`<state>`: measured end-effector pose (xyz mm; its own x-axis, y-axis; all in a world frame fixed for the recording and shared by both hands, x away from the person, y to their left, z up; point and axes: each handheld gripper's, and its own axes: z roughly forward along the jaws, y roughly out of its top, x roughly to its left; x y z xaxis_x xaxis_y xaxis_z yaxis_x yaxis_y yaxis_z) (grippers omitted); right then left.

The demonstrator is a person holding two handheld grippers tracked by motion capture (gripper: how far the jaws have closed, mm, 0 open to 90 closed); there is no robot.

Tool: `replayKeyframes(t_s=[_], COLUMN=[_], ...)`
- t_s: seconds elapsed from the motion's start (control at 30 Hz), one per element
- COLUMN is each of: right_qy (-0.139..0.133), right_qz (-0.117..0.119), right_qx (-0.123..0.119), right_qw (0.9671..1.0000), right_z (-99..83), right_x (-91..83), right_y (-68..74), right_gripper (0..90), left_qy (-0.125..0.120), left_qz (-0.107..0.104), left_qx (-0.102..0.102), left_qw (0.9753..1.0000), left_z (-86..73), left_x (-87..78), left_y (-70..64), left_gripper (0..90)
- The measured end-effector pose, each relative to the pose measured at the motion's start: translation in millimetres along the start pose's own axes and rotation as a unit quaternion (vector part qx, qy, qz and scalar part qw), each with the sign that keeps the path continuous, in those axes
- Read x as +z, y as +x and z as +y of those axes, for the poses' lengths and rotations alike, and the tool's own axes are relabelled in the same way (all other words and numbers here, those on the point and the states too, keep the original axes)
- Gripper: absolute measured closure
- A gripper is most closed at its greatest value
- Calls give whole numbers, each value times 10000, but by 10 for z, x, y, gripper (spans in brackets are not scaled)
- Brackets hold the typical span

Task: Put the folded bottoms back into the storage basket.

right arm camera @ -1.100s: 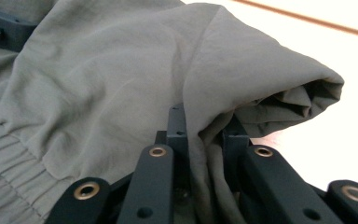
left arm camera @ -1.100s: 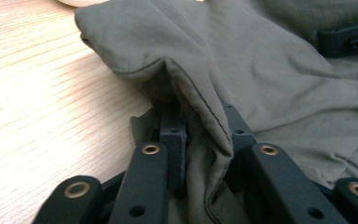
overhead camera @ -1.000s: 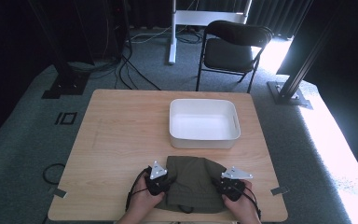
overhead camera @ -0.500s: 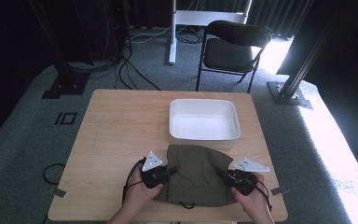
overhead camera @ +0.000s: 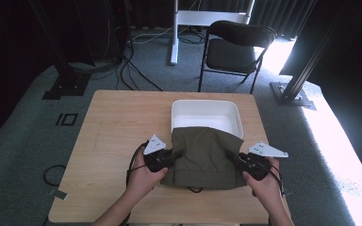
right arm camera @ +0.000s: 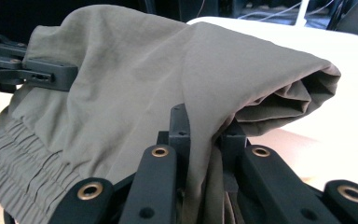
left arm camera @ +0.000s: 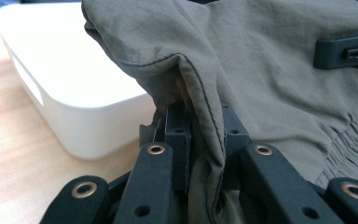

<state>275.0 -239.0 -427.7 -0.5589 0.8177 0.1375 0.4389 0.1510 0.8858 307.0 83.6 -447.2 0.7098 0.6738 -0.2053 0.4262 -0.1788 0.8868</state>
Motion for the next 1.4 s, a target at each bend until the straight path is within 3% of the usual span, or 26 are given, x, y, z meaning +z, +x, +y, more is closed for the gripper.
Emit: replayKeyframes(t_s=[0.33, 0.53, 0.9, 1.1, 1.17, 1.4], right_qy=[-212, -305, -359, -322, -294, -121], right_qz=[-149, -173, -220, -295, -318, -326], right_qx=[-56, 7, 201, 302, 413, 619], right_qw=[9996, 9994, 9989, 9986, 9982, 9975], right_z=[287, 502, 846, 951, 1010, 1031], right_x=[87, 166, 379, 515, 616, 828], right_y=[-124, -268, -531, -669, -774, -936], right_gripper=[806, 806, 806, 806, 806, 806], left_qy=[-188, -311, -401, -422, -401, -303], left_qz=[121, 184, 264, 278, 283, 297], left_qx=[125, 146, -2, -152, -192, -403], left_qw=[9997, 9992, 9988, 9986, 9986, 9983], left_z=[358, 565, 878, 1004, 1023, 987], left_x=[74, 167, 388, 585, 636, 816], left_y=[97, 175, 405, 569, 613, 774], left_gripper=[804, 804, 804, 804, 804, 804])
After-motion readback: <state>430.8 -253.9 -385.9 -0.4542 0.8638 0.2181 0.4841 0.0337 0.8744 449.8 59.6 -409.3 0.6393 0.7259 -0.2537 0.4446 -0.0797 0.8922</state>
